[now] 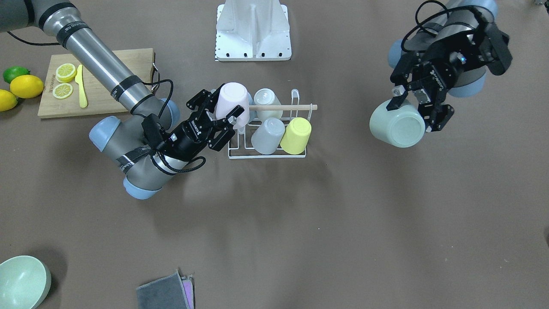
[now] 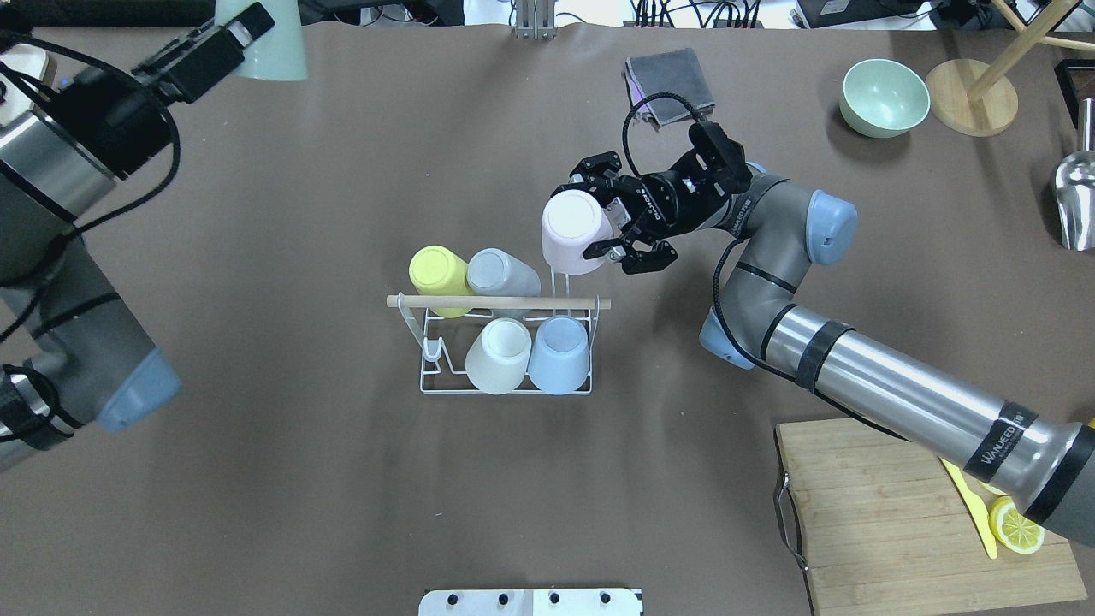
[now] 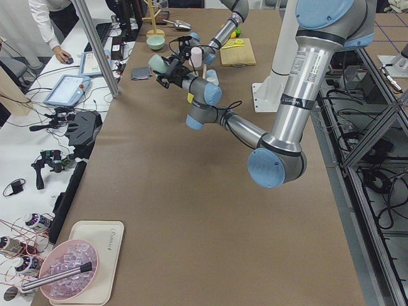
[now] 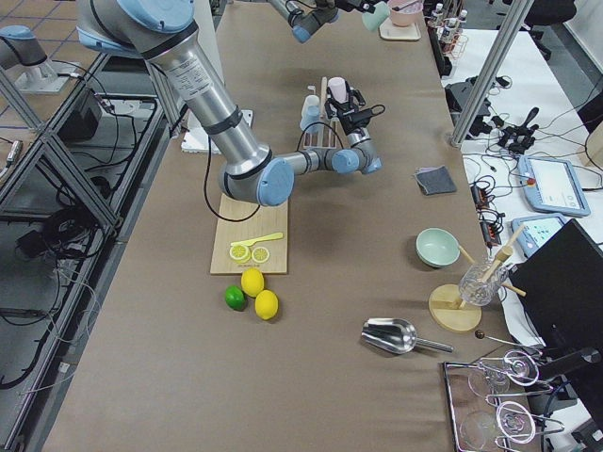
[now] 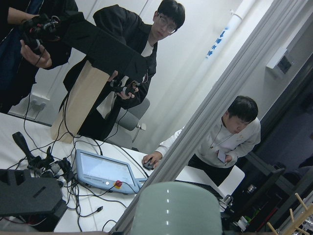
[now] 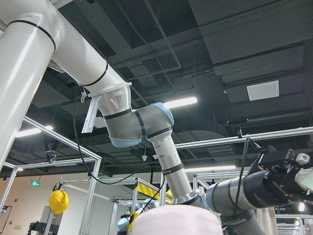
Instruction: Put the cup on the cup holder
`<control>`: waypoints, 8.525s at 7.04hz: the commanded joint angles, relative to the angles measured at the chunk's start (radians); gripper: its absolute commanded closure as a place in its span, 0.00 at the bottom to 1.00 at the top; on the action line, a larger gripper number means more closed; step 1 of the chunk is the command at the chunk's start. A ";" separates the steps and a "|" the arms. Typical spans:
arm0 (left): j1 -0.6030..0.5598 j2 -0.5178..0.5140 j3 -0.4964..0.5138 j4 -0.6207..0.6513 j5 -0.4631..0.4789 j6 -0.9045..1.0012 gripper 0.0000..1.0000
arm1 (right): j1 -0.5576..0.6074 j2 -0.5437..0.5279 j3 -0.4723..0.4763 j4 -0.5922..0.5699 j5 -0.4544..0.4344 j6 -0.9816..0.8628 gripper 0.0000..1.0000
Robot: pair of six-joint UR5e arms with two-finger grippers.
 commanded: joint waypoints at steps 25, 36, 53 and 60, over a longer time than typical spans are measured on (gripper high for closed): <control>0.606 -0.077 0.134 -0.196 0.615 0.281 0.86 | 0.412 -0.480 0.386 -0.145 -0.406 1.210 0.03; 0.565 -0.103 0.085 -0.184 0.681 0.465 0.03 | 0.551 -0.732 0.817 -0.381 -1.088 1.912 0.03; -0.294 0.150 0.123 0.811 -0.709 0.291 0.03 | 0.659 -0.965 0.830 0.148 -1.898 2.604 0.04; -0.504 0.242 0.131 1.224 -0.902 0.752 0.03 | 0.732 -0.864 0.772 0.106 -1.951 2.463 0.03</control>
